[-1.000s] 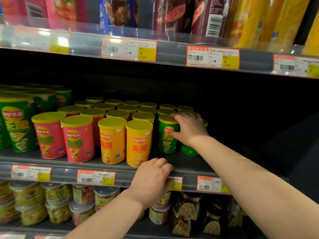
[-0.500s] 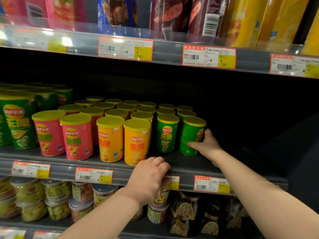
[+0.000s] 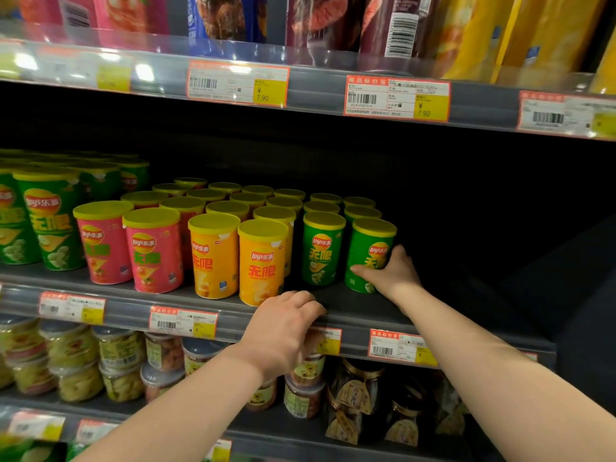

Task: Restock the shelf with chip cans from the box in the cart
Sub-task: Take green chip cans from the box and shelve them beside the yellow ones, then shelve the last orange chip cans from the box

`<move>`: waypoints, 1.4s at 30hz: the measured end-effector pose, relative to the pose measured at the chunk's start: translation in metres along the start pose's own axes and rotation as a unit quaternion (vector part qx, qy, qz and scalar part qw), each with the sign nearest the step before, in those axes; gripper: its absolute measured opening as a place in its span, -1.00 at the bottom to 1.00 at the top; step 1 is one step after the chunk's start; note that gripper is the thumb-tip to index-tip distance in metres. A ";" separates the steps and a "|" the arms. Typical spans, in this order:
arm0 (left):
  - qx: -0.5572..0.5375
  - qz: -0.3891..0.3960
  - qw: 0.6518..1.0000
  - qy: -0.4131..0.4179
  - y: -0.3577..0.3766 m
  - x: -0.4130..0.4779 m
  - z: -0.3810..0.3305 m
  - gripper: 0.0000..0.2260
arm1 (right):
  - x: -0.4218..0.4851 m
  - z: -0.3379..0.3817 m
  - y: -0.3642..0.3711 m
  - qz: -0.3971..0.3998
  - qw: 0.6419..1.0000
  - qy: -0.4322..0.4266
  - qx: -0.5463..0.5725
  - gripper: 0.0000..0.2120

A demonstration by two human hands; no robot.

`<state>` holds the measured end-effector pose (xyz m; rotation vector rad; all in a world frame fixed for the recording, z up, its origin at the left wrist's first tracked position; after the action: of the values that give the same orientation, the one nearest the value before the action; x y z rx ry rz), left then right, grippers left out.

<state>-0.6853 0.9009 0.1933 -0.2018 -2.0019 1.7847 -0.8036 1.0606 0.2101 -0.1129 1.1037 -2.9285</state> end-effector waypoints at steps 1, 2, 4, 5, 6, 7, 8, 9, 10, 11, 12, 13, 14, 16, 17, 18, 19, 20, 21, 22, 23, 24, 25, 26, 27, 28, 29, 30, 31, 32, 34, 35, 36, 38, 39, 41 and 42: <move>-0.001 0.001 1.000 -0.003 -0.001 0.000 0.000 -0.61 | 0.000 0.000 0.000 0.001 1.000 0.001 -0.001 -0.25; 0.004 0.004 1.000 -0.004 -0.001 0.000 -0.001 -0.61 | -0.001 0.001 0.000 0.004 1.000 0.001 -0.001 -0.26; 0.015 0.015 1.000 -0.007 -0.001 0.000 -0.002 -0.61 | -0.002 0.001 -0.001 0.006 1.000 0.004 -0.004 -0.26; 0.019 0.020 1.000 -0.008 0.000 0.001 -0.002 -0.60 | -0.004 0.000 -0.002 0.005 1.000 0.007 -0.006 -0.26; 0.020 0.024 0.999 -0.009 0.001 0.001 -0.001 -0.59 | -0.007 -0.001 -0.003 0.004 1.000 0.011 -0.009 -0.25; 0.019 0.024 0.999 -0.010 0.000 0.001 -0.002 -0.57 | -0.011 -0.002 -0.005 0.002 1.000 0.014 -0.012 -0.22; 0.019 0.023 0.999 -0.012 0.000 -0.001 -0.002 -0.56 | -0.015 -0.003 -0.007 -0.001 1.000 0.014 -0.016 -0.19; 0.021 0.016 1.000 -0.013 -0.002 -0.002 -0.003 -0.54 | -0.021 -0.003 -0.010 -0.006 1.000 0.009 -0.022 -0.16; 0.029 0.004 0.999 -0.018 -0.005 -0.004 -0.003 -0.53 | -0.028 -0.002 -0.013 -0.014 0.999 -0.002 -0.035 -0.15; 0.034 -0.008 0.999 -0.024 -0.008 -0.007 -0.003 -0.52 | -0.035 0.000 -0.017 -0.023 0.998 -0.015 -0.053 -0.16; 0.027 -0.013 0.999 -0.021 -0.011 -0.011 -0.005 -0.51 | -0.044 0.003 -0.020 -0.033 0.996 -0.029 -0.074 -0.19; 0.026 -0.011 1.000 -0.013 -0.013 -0.016 -0.007 -0.51 | -0.052 0.007 -0.021 -0.038 0.993 -0.043 -0.099 -0.23; 0.029 -0.013 0.999 -0.006 -0.014 -0.020 -0.007 -0.50 | -0.061 0.013 -0.020 -0.038 0.989 -0.058 -0.129 -0.27; 0.044 -0.034 0.998 0.000 -0.018 -0.033 0.000 -0.50 | -0.079 0.027 -0.011 -0.027 0.976 -0.084 -0.199 -0.33; 0.036 -0.032 0.999 0.001 -0.018 -0.041 0.003 -0.52 | -0.088 0.034 -0.003 -0.016 0.968 -0.094 -0.232 -0.36; 0.021 -0.019 1.000 -0.005 -0.021 -0.050 0.005 -0.53 | -0.097 0.043 0.006 -0.002 0.961 -0.105 -0.255 -0.38; 0.012 -0.005 1.000 -0.019 -0.020 -0.058 0.009 -0.53 | -0.106 0.051 0.016 0.013 0.955 -0.119 -0.270 -0.42; 0.022 -0.001 0.999 -0.042 -0.018 -0.068 0.018 -0.51 | -0.115 0.059 0.028 0.029 0.950 -0.134 -0.280 -0.45; 0.035 0.020 0.997 -0.068 -0.016 -0.077 0.027 -0.50 | -0.124 0.067 0.041 0.047 0.945 -0.147 -0.288 -0.48; 0.042 0.037 0.995 -0.083 -0.014 -0.090 0.035 -0.51 | -0.133 0.074 0.055 0.066 0.940 -0.158 -0.294 -0.50; 0.042 0.046 0.994 -0.088 -0.011 -0.103 0.043 -0.51 | -0.142 0.082 0.069 0.082 0.935 -0.168 -0.302 -0.52; 0.034 0.052 0.994 -0.092 -0.009 -0.117 0.050 -0.53 | -0.151 0.090 0.084 0.095 0.928 -0.181 -0.311 -0.52; 0.029 0.055 0.993 -0.098 -0.009 -0.132 0.058 -0.55 | -0.160 0.097 0.100 0.108 0.921 -0.193 -0.320 -0.52; 0.022 0.059 0.992 -0.107 -0.010 -0.149 0.066 -0.57 | -0.169 0.104 0.116 0.122 0.915 -0.203 -0.327 -0.51; 0.021 0.064 0.991 -0.119 -0.010 -0.166 0.075 -0.59 | -0.178 0.111 0.132 0.137 0.909 -0.213 -0.332 -0.50; 0.026 0.070 0.988 -0.136 -0.010 -0.183 0.084 -0.59 | -0.187 0.117 0.149 0.151 0.901 -0.224 -0.338 -0.50; 0.034 0.082 0.984 -0.156 -0.008 -0.200 0.093 -0.58 | -0.197 0.124 0.165 0.161 0.893 -0.239 -0.346 -0.50; 0.038 0.089 0.980 -0.172 -0.005 -0.218 0.103 -0.58 | -0.207 0.131 0.181 0.169 0.885 -0.254 -0.352 -0.51; 0.043 0.093 0.977 -0.185 -0.004 -0.235 0.111 -0.58 | -0.217 0.138 0.197 0.177 0.878 -0.266 -0.356 -0.52; 0.046 0.103 0.974 -0.198 -0.002 -0.254 0.119 -0.58 | -0.227 0.145 0.213 0.185 0.873 -0.275 -0.359 -0.52; 0.044 0.115 0.967 -0.224 -0.001 -0.292 0.134 -0.58 | -0.248 0.158 0.246 0.208 0.857 -0.294 -0.369 -0.52; 0.044 0.121 0.962 -0.239 0.000 -0.312 0.142 -0.57 | -0.258 0.165 0.263 0.220 0.849 -0.302 -0.372 -0.52; 0.040 0.129 0.957 -0.255 0.001 -0.334 0.150 -0.55 | -0.269 0.172 0.280 0.233 0.842 -0.310 -0.374 -0.53; 0.036 0.137 0.947 -0.289 0.002 -0.375 0.164 -0.51 | -0.291 0.185 0.313 0.259 0.830 -0.323 -0.374 -0.52; 0.035 0.142 0.940 -0.307 0.002 -0.397 0.172 -0.51 | -0.303 0.192 0.331 0.274 0.822 -0.330 -0.373 -0.51; 0.023 0.150 0.927 -0.342 0.003 -0.441 0.185 -0.53 | -0.327 0.205 0.363 0.302 0.807 -0.343 -0.373 -0.49; 0.019 0.154 0.920 -0.359 0.003 -0.463 0.191 -0.53 | -0.340 0.213 0.379 0.313 0.800 -0.353 -0.370 -0.49</move>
<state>-0.3547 0.5451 0.0713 0.2016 -2.5275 2.3353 -0.4559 0.6477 0.0981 -0.6319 1.6074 -1.5225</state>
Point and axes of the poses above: each hand's wrist, its own x-axis towards the middle knuckle, its own y-axis out of the palm, z = x × y, the point moved 8 cm from there along x, towards the middle knuckle, and after that the axes turned 10 degrees about z, right-handed, at the moved point
